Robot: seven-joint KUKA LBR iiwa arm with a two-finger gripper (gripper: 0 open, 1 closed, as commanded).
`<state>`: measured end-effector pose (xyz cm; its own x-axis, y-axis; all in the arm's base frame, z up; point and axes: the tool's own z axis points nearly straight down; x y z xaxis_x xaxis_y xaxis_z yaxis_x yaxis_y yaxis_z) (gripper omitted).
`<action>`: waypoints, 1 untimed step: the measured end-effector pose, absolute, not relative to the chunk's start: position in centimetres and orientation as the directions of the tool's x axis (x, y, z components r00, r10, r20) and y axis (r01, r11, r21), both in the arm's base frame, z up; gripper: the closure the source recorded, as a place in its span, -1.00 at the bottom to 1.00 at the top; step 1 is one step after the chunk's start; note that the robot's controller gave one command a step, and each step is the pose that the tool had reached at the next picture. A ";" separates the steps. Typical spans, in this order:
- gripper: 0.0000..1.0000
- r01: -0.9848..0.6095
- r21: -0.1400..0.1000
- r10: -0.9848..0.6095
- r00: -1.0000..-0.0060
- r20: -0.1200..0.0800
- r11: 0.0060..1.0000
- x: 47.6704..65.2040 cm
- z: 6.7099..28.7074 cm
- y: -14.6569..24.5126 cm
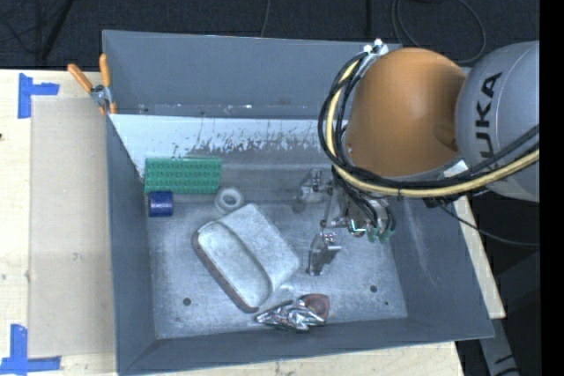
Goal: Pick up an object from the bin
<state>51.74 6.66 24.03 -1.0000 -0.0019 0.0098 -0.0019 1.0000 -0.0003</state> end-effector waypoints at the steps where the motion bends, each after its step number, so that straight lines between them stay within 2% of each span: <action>1: -1.00 0.078 -0.003 0.078 -0.997 0.010 0.997 46.7 10.1 5.2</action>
Offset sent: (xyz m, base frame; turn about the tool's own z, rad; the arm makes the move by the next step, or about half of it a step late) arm -0.0473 -0.0131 -0.1358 0.0802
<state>46.75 5.24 10.06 -0.9969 0.0782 0.0098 0.0782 0.9969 -0.0031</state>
